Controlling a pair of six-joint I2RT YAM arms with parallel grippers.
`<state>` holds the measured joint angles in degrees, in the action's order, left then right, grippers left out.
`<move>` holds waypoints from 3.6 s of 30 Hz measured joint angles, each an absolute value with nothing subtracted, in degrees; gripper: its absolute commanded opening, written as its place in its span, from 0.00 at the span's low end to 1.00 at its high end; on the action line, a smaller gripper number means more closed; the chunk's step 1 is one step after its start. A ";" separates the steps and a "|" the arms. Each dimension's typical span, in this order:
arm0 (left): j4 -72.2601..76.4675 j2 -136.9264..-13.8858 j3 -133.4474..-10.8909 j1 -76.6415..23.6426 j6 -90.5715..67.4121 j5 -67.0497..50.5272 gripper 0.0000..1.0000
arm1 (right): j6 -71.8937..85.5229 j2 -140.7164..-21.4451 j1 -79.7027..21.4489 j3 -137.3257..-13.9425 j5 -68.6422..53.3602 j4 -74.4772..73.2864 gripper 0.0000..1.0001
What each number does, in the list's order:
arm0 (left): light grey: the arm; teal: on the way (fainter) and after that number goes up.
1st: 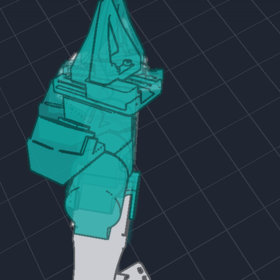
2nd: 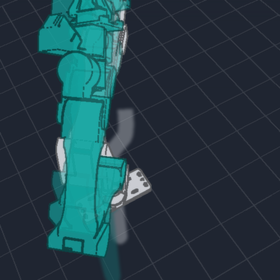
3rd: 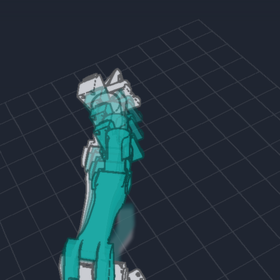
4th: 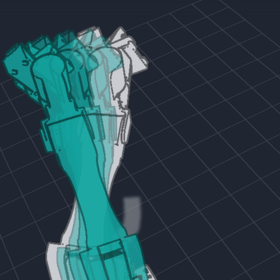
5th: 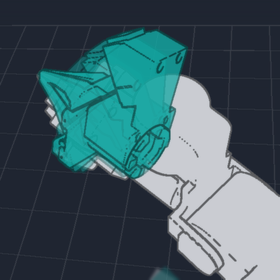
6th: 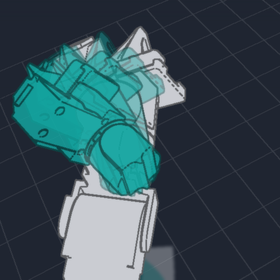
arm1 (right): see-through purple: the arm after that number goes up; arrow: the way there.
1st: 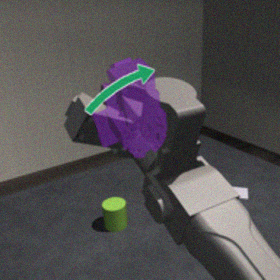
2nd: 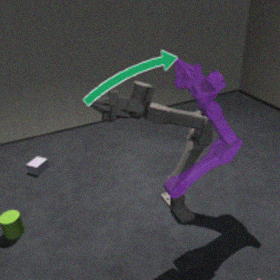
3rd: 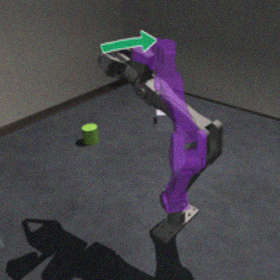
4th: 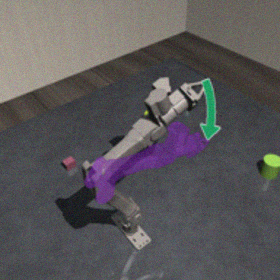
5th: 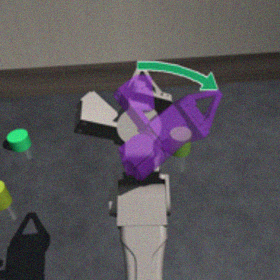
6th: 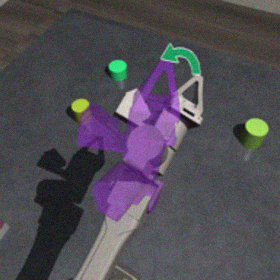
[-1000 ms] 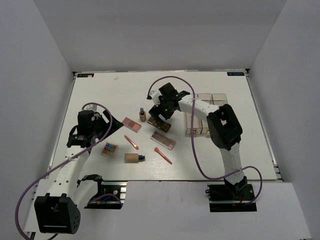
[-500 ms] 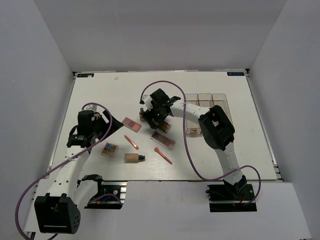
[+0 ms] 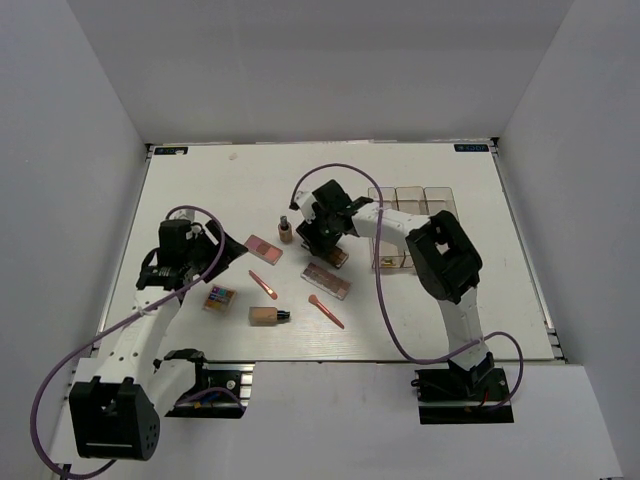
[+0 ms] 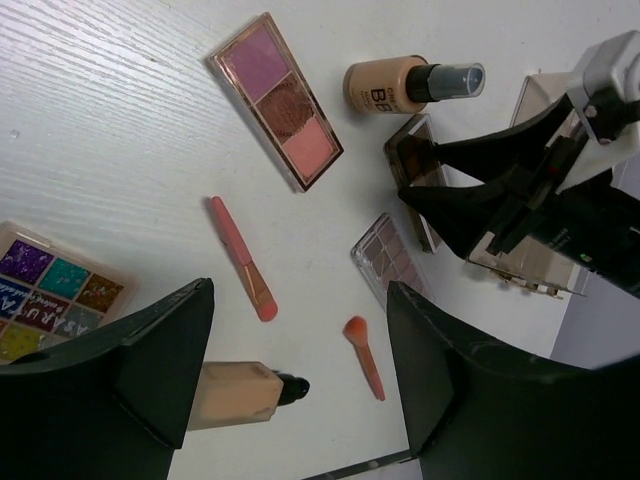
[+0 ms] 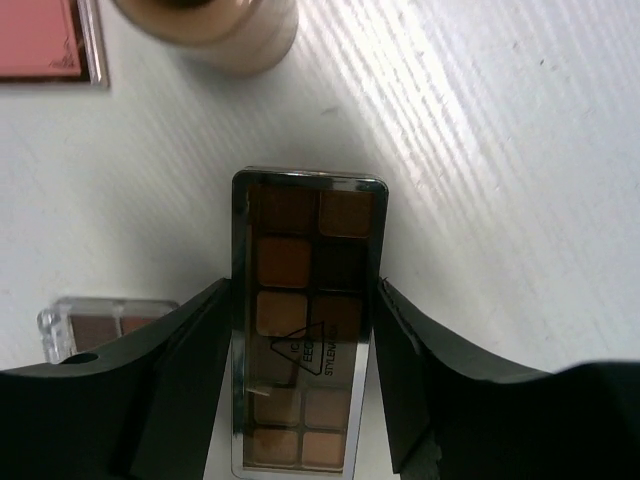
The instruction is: Organize the makeup
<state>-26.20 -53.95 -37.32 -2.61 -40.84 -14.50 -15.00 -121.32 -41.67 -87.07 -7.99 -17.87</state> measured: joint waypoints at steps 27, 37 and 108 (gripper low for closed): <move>-25.45 -74.83 -44.21 -3.11 -44.51 -15.70 0.77 | -8.21 -103.33 -26.74 -91.81 -7.75 -28.47 0.00; -25.71 -78.59 -46.68 -3.11 -44.64 -15.79 0.77 | -1.50 -104.14 -23.24 -89.38 5.21 -28.56 0.00; -52.07 -115.63 -82.74 -15.25 -50.52 1.96 0.78 | 1.91 -97.62 -17.26 -79.75 -9.23 -23.70 0.72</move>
